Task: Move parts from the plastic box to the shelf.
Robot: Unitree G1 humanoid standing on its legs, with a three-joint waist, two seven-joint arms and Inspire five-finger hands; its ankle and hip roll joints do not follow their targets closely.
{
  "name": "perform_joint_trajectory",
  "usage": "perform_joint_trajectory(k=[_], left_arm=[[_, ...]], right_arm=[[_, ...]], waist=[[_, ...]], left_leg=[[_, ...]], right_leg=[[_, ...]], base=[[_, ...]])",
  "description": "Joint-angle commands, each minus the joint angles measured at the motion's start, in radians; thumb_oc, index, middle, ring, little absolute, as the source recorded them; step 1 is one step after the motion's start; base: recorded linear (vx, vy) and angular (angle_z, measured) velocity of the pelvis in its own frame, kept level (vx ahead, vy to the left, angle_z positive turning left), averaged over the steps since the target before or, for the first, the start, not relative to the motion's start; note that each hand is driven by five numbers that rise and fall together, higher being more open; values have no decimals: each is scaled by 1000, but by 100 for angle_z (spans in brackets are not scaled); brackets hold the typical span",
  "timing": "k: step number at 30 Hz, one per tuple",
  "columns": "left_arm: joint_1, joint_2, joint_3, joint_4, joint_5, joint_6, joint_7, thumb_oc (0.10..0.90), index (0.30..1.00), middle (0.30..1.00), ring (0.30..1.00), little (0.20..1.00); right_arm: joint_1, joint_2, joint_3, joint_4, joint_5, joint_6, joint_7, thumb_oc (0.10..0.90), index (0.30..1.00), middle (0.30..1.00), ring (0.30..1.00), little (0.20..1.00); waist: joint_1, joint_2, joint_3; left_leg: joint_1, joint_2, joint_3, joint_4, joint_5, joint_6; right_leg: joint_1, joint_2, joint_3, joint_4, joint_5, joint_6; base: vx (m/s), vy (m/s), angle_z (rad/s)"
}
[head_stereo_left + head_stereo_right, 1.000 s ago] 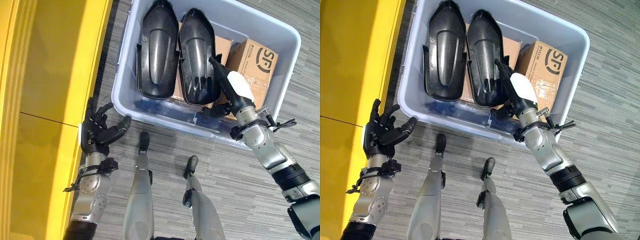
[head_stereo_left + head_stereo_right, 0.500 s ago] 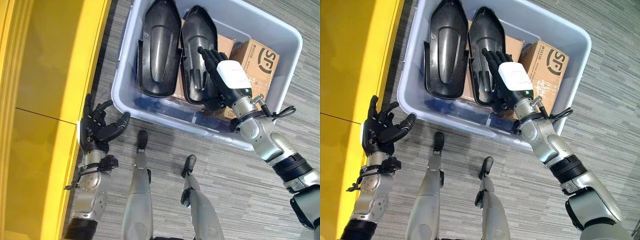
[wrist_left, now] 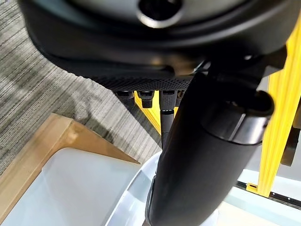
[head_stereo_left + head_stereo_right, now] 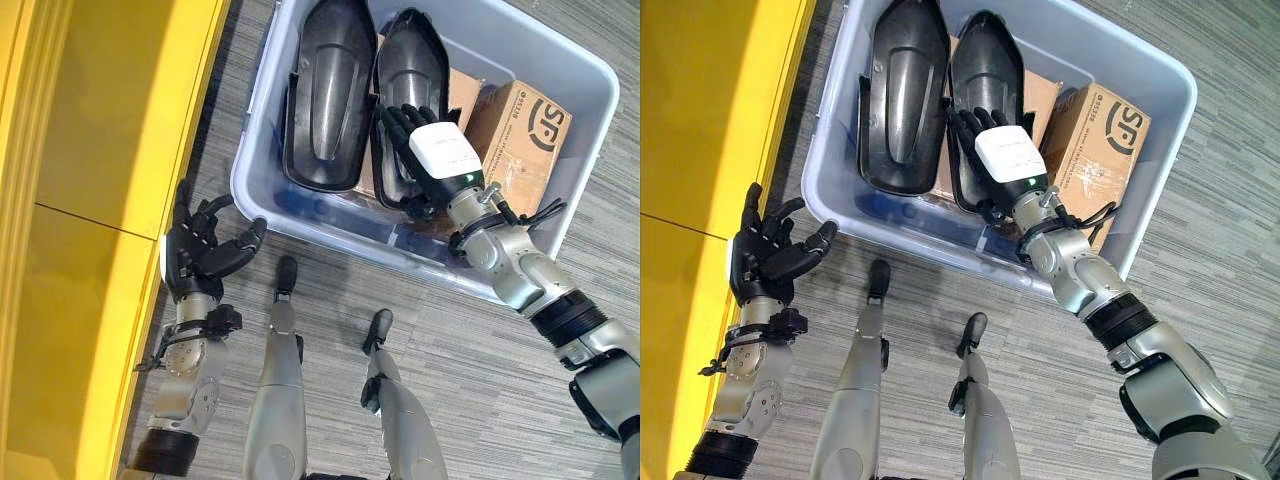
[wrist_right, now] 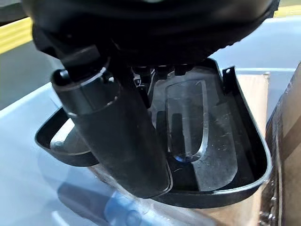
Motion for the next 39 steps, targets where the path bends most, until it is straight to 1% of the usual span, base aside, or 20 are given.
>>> perform_joint_trajectory(k=[1, 11, 16, 19, 24, 27, 29, 30, 34, 39], left_arm=[[11, 30, -19, -83, 56, -27, -10, 900, 1000, 1000, 1000, 1000], [11, 18, -19, -84, 60, -23, 1, 900, 1000, 1000, 1000, 1000], [14, 19, -12, -96, 66, -19, 9, 900, 1000, 1000, 1000, 1000], [26, 18, 0, -111, 76, -16, 10, 900, 1000, 1000, 1000, 1000], [38, 20, 9, -122, 86, -12, 17, 900, 1000, 1000, 1000, 1000], [43, 21, 12, -132, 91, -11, 20, 900, 1000, 1000, 1000, 1000], [50, 20, 17, -140, 93, -10, 21, 900, 1000, 1000, 1000, 1000], [51, 22, 20, -142, 94, -11, 23, 900, 1000, 1000, 1000, 1000], [57, 23, 26, -153, 98, -8, 27, 900, 1000, 1000, 1000, 1000], [59, 25, 27, -159, 104, -6, 33, 900, 1000, 1000, 1000, 1000]], right_arm=[[-71, -28, -74, -41, 18, -23, -55, 900, 1000, 1000, 1000, 1000], [0, 17, -156, -62, 65, -20, -97, 900, 1000, 1000, 1000, 1000], [73, 18, -232, -176, 72, -31, -115, 900, 1000, 1000, 1000, 1000], [129, 2, -287, -278, 54, -47, -122, 900, 1000, 1000, 1000, 1000], [201, 0, -348, -389, 49, -62, -127, 900, 1000, 1000, 1000, 1000], [217, -3, -359, -417, 41, -63, -126, 900, 1000, 1000, 1000, 1000], [232, -6, -372, -442, 38, -67, -125, 900, 1000, 1000, 1000, 1000], [237, -8, -380, -456, 37, -68, -124, 900, 1000, 1000, 1000, 1000], [255, -11, -393, -504, 31, -77, -124, 900, 1000, 1000, 1000, 1000], [272, -2, -385, -514, 48, -82, -109, 900, 1000, 1000, 1000, 1000]], waist=[[-9, -28, -8], [-20, -31, -8], [-33, -38, -8], [-43, -46, -8], [-51, -59, -8], [-54, -62, -8], [-57, -65, -8], [-57, -66, -8], [-62, -72, -8], [-64, -76, -8]], left_leg=[[-25, 11, -18, 87, -115, -1], [-29, 9, -17, 87, -118, 2], [-33, 10, -15, 92, -121, 4], [-32, 12, -11, 94, -123, 4], [-31, 15, -13, 97, -125, 6], [-32, 14, -12, 98, -126, 6], [-28, 15, -12, 103, -136, 4], [-32, 14, -13, 99, -127, 6], [-37, 16, -11, 99, -126, 7], [-43, 15, -13, 105, -128, 8]], right_leg=[[127, -85, 20, 45, -100, 48], [125, -86, 20, 39, -96, 50], [123, -84, 22, 39, -94, 52], [123, -83, 24, 38, -93, 53], [126, -82, 27, 39, -93, 54], [125, -80, 28, 38, -93, 54], [130, -78, 29, 40, -98, 53], [125, -79, 29, 40, -94, 53], [123, -79, 28, 39, -93, 55], [122, -78, 28, 41, -93, 55]], base=[[0, 0, 0], [0, 0, 0], [0, 0, 0], [0, 0, 0], [0, 0, 0], [0, 0, 0], [0, 0, 0], [0, 0, 0], [0, 0, 0], [0, 0, 0]])
